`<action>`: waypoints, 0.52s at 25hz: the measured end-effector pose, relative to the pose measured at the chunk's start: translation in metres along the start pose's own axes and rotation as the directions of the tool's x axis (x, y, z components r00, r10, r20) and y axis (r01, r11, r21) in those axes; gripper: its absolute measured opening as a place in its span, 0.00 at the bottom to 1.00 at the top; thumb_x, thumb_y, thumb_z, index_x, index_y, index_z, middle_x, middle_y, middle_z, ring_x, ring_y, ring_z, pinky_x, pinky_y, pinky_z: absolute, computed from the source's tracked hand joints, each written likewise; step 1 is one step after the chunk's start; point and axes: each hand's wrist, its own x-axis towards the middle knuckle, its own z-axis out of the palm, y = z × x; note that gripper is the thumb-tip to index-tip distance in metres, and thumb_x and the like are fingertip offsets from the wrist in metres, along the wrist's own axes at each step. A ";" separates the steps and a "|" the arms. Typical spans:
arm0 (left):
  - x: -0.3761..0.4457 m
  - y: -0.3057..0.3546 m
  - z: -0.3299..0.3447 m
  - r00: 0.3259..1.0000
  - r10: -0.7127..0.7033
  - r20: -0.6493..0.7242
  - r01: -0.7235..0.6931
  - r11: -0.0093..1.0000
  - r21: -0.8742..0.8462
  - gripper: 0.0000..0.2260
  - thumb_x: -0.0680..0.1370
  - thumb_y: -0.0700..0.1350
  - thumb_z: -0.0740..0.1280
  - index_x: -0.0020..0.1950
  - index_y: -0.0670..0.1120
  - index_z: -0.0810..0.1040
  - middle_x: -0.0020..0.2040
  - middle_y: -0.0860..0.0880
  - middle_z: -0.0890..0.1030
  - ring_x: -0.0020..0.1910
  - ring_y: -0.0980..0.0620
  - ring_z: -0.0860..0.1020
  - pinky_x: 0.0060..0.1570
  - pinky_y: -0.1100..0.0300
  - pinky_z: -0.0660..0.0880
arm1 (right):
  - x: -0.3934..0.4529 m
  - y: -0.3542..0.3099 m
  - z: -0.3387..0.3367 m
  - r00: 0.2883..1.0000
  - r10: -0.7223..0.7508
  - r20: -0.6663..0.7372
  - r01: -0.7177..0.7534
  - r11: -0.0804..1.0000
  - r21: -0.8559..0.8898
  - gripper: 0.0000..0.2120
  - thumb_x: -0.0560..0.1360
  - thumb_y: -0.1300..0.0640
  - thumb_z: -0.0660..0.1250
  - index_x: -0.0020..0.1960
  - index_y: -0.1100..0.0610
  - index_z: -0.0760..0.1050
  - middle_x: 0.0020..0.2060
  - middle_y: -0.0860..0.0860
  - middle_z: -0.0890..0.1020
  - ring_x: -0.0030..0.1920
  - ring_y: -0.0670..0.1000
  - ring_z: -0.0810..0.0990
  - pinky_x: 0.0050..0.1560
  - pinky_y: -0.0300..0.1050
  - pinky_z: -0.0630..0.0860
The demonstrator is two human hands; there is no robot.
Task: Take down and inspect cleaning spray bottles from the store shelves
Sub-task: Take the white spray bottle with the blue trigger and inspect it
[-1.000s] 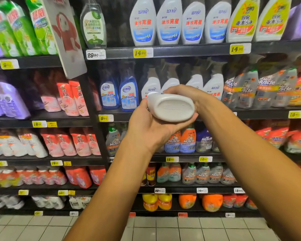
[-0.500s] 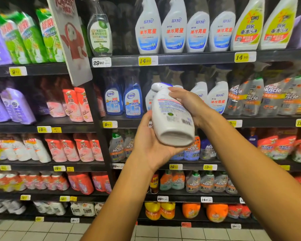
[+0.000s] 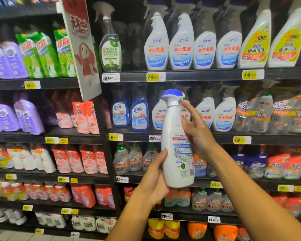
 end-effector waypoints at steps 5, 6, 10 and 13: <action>0.008 0.005 -0.006 0.945 0.260 -0.199 -0.078 0.769 0.635 0.36 0.61 0.54 0.79 0.67 0.50 0.74 0.61 0.48 0.81 0.56 0.53 0.82 0.52 0.60 0.79 | 0.000 0.006 0.009 0.971 -0.029 -0.239 0.003 0.994 -0.110 0.18 0.81 0.41 0.57 0.70 0.41 0.66 0.60 0.54 0.82 0.61 0.57 0.81 0.60 0.57 0.78; 0.009 0.006 -0.006 0.922 0.327 -0.207 -0.074 0.672 0.736 0.38 0.59 0.55 0.79 0.68 0.51 0.73 0.61 0.51 0.80 0.55 0.58 0.81 0.51 0.63 0.78 | -0.004 0.009 0.009 0.964 0.023 -0.266 -0.046 0.996 -0.081 0.24 0.78 0.35 0.58 0.71 0.43 0.66 0.60 0.53 0.83 0.61 0.56 0.81 0.61 0.56 0.78; 0.009 0.027 -0.012 0.829 0.559 -0.011 -0.004 0.026 1.000 0.45 0.59 0.59 0.78 0.73 0.52 0.67 0.67 0.56 0.69 0.65 0.58 0.67 0.64 0.62 0.67 | -0.023 0.020 -0.002 0.958 0.184 -0.221 -0.156 0.978 0.139 0.35 0.71 0.35 0.68 0.72 0.51 0.68 0.61 0.53 0.82 0.62 0.55 0.81 0.55 0.54 0.79; 0.006 0.053 -0.014 0.828 0.510 0.233 0.017 -0.439 0.898 0.45 0.63 0.62 0.75 0.75 0.49 0.65 0.73 0.51 0.66 0.71 0.51 0.63 0.69 0.50 0.64 | -0.033 0.029 -0.005 0.917 0.271 -0.292 -0.141 0.907 0.397 0.25 0.74 0.58 0.70 0.69 0.61 0.71 0.60 0.60 0.82 0.62 0.61 0.80 0.48 0.57 0.81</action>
